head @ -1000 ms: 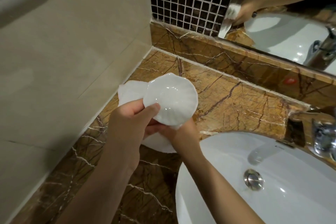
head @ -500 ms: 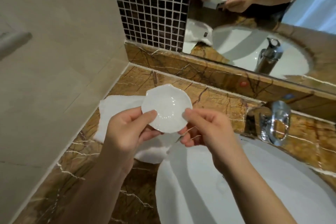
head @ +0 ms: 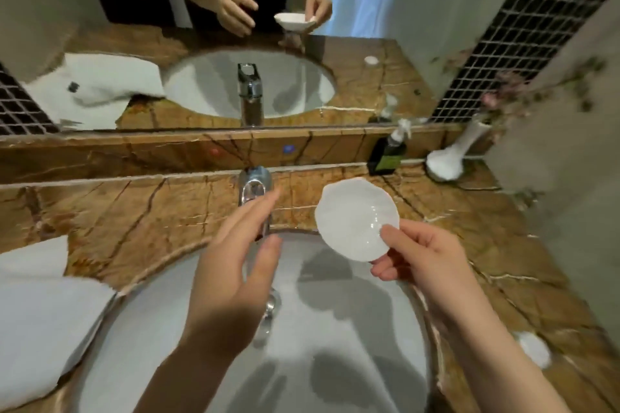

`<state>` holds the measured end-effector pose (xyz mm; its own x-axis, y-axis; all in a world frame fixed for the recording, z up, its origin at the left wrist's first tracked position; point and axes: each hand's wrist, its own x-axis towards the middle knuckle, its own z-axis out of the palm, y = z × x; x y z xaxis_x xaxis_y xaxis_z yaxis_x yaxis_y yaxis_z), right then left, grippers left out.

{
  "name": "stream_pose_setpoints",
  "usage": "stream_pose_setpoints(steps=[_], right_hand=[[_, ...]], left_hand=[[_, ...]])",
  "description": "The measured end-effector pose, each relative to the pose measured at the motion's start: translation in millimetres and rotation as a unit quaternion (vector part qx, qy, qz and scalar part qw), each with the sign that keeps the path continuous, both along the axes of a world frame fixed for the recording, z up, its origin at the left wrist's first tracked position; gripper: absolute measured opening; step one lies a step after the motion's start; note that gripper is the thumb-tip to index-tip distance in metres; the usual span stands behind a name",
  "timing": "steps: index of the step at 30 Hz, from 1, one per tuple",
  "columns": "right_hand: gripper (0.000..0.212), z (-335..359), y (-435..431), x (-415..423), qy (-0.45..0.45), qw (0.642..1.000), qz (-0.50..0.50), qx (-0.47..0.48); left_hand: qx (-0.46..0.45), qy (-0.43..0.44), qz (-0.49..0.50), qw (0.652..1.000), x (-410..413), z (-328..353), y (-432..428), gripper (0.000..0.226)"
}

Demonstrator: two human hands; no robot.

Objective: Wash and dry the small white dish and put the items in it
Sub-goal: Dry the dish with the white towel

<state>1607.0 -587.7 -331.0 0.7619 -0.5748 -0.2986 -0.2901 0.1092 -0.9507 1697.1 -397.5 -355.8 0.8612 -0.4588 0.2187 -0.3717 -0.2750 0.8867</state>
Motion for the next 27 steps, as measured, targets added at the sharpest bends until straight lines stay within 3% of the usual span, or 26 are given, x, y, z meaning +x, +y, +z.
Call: stream_pose_setpoints(steps=[6,11,17,27], right_hand=[[0.029,-47,-77,-9,0.031,0.998,-0.056,-0.022],[0.022,-104,-114,10,0.061,0.995,-0.065,-0.046],[0.029,-151,-129,43,0.084,0.993,-0.048,-0.067],[0.028,-169,-130,70,0.079,0.992,-0.041,-0.084]], left_hand=[[0.109,0.005,-0.033,0.994,-13,-37,-67,0.049],[0.155,-0.026,-0.042,0.987,-13,-64,-96,0.059],[0.173,-0.043,-0.023,0.984,-11,-79,-112,0.059],[0.172,-0.065,-0.003,0.983,-5,-79,-115,0.048]])
